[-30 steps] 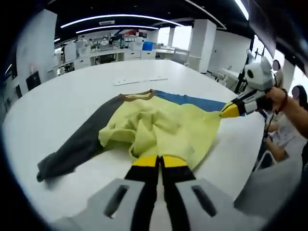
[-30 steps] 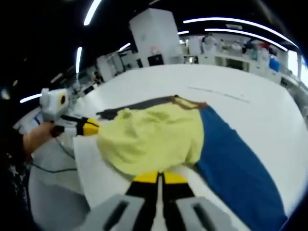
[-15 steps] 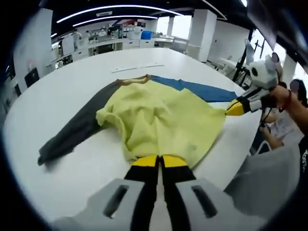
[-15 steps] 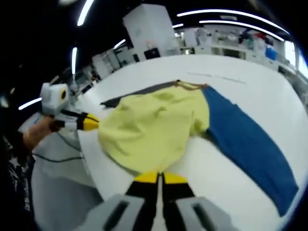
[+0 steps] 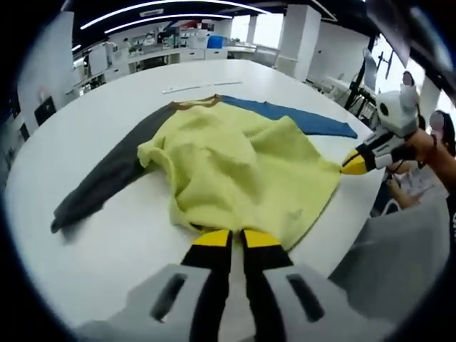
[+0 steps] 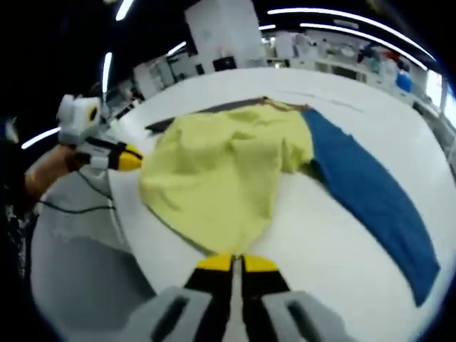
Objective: Fold the garment on the visible template until the final outline fits inside the template.
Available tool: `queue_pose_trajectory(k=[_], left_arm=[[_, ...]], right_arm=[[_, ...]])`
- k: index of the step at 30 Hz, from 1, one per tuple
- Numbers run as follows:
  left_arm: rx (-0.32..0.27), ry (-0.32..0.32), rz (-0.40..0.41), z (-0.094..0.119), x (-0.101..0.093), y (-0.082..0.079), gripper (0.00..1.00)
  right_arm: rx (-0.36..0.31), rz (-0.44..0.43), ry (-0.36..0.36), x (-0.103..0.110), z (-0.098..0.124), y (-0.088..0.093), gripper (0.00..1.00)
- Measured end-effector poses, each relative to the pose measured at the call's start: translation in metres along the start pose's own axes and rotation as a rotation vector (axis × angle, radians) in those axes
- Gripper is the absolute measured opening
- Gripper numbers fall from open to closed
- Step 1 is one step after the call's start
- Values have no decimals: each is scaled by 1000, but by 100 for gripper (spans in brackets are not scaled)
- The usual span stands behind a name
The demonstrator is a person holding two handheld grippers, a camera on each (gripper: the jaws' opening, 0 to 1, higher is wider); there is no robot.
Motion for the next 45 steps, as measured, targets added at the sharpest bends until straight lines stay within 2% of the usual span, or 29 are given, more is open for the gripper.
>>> queue_pose_trajectory(k=[3, 4, 6, 8, 11, 13, 23, 24, 28, 29, 37, 43, 45], left_arm=[[-36, -29, -11, 5, 5, -2, 7], [-48, -60, -12, 7, 9, -3, 10], [-46, -96, -9, 7, 19, 0, 13], [-43, -120, 0, 7, 20, 1, 14], [-34, -138, 6, 6, 29, 5, 14], [-29, -141, 15, 3, 27, 5, 13], [-69, -111, 242, -17, 37, 15, 11], [-71, -111, 240, -18, 38, 15, 11], [-68, -98, 273, -21, 45, 17, 0], [-61, -102, 281, -22, 47, 17, 0], [-50, -91, 245, -10, 49, 14, 0], [-33, -72, 187, 7, 51, 11, 0], [-9, -59, 174, 13, 52, 11, 0]], right_arm=[[-20, -42, -11, -1, 1, 0, 9], [-18, -42, -1, -2, 1, 0, 12], [-15, -42, 16, -4, 0, 1, 16], [-16, -56, 20, -5, 0, 2, 19], [-17, -75, 16, -7, -3, 4, 18], [-17, -82, 15, -6, -4, 5, 18], [-31, -113, 9, -6, -12, 6, 14], [-37, -114, 8, -7, -14, 6, 13], [-42, -111, 12, -8, -17, 5, 8], [-43, -112, 13, -9, -18, 5, 7], [-49, -117, 19, -12, -23, 5, 0], [-65, -132, 26, -8, -13, 6, 0], [-70, -127, 28, -6, -8, 6, 0]])
Point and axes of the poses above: the point that each gripper's makers call its tool centre point, and the gripper's own axes: z roughly backward along the fingers, x roughly to its left, y roughly out of its underside, the point moved 10 cm from there along z, roughly backward along the fingers, and after that the axes turned 5 degrees about y, right-handed, at the moved point
